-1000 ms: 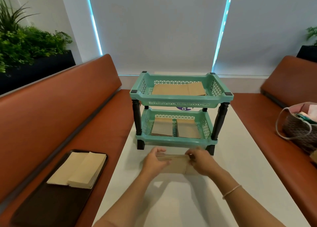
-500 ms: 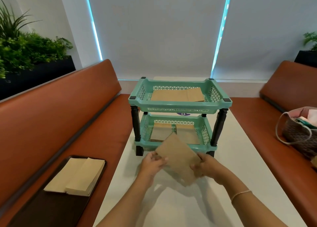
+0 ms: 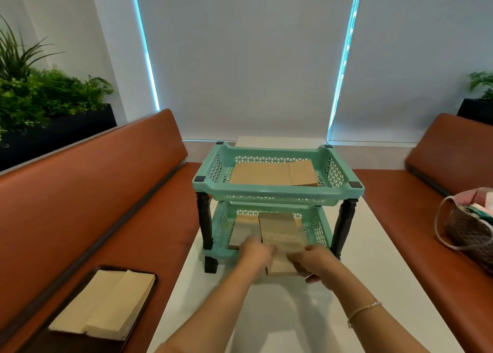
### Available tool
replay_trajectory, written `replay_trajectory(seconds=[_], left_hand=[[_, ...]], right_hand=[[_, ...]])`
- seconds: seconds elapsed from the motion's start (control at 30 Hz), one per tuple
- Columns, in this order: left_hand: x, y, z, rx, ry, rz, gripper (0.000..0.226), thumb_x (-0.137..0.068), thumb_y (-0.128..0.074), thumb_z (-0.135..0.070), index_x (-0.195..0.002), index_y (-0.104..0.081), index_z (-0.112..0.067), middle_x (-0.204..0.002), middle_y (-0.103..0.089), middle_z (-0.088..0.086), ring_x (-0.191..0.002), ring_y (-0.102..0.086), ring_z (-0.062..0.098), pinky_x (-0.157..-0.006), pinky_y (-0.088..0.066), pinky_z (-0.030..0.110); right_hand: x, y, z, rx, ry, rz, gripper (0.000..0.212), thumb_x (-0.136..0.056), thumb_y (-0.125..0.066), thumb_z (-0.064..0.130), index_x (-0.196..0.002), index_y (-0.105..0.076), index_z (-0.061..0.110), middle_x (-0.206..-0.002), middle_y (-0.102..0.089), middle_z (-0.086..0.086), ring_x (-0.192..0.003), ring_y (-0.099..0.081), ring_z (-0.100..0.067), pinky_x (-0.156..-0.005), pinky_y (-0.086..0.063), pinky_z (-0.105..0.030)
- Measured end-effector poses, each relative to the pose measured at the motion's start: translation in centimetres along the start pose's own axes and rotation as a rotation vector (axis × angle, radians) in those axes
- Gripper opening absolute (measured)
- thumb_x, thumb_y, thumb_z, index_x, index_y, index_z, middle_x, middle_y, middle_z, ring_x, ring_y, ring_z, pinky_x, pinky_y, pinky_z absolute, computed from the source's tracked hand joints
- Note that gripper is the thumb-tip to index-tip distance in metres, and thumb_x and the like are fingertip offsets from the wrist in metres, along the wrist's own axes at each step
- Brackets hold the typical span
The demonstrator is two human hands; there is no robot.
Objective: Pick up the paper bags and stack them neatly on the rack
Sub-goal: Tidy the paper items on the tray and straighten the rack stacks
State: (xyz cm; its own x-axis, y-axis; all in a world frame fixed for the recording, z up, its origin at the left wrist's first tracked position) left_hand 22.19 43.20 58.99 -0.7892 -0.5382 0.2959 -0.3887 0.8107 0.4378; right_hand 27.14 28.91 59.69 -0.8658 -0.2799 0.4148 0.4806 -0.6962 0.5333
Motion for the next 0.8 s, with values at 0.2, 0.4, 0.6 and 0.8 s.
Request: replay_trajectory(seconds=[0.2, 0.4, 0.6, 0.8], left_hand=[[-3.8, -0.2, -3.6, -0.240, 0.008, -0.057, 0.035, -0.087, -0.065, -0.028, -0.114, -0.062, -0.005, -0.118, -0.063, 0.010, -0.103, -0.061, 0.022, -0.080, -0.048, 0.023], [-6.2, -1.4, -5.0, -0.398, -0.063, -0.059, 0.044, -0.087, -0.062, -0.035, -0.117, -0.059, -0.003, -0.121, -0.060, 0.012, -0.111, -0.058, 0.023, -0.087, -0.045, 0.023], [-6.7, -2.8, -5.3, -0.444, -0.069, 0.030, 0.041, -0.091, -0.058, -0.030, -0.121, -0.054, -0.002, -0.125, -0.058, 0.014, -0.115, -0.056, 0.024, -0.091, -0.045, 0.025], [-6.5, -3.6, -4.4, -0.443, -0.026, 0.069, 0.044, -0.091, -0.060, -0.030, -0.123, -0.053, -0.001, -0.128, -0.055, 0.013, -0.116, -0.055, 0.024, -0.091, -0.045, 0.025]], right_hand=[[-3.7, 2.0, 2.4, 0.163, -0.011, -0.135, 0.026, -0.086, -0.063, 0.035, -0.087, -0.062, 0.009, -0.093, -0.065, -0.009, -0.075, -0.061, -0.023, -0.069, -0.055, -0.029], [-6.2, 2.5, 3.2, 0.347, 0.069, -0.226, 0.027, -0.089, -0.055, 0.029, -0.099, -0.062, 0.005, -0.111, -0.064, -0.011, -0.102, -0.059, -0.024, -0.084, -0.046, -0.027], [-6.7, 2.5, 3.2, 0.432, 0.133, -0.259, 0.037, -0.097, -0.043, 0.027, -0.123, -0.050, 0.002, -0.129, -0.053, -0.013, -0.120, -0.050, -0.024, -0.097, -0.037, -0.025], [-7.8, 1.9, 2.1, 0.468, 0.129, -0.262, 0.033, -0.092, -0.050, 0.024, -0.117, -0.053, 0.003, -0.122, -0.058, -0.012, -0.113, -0.055, -0.025, -0.092, -0.042, -0.026]])
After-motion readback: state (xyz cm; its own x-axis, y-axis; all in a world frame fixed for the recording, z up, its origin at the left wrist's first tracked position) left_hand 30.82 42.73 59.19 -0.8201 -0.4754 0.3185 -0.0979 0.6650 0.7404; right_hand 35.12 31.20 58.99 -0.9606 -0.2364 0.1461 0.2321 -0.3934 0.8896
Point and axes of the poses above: each hand's wrist, its own x-axis away from the middle knuckle, its own y-axis out of the back of the hand, z = x × y, the point moved 5 cm from there along -x, towards the middle knuckle
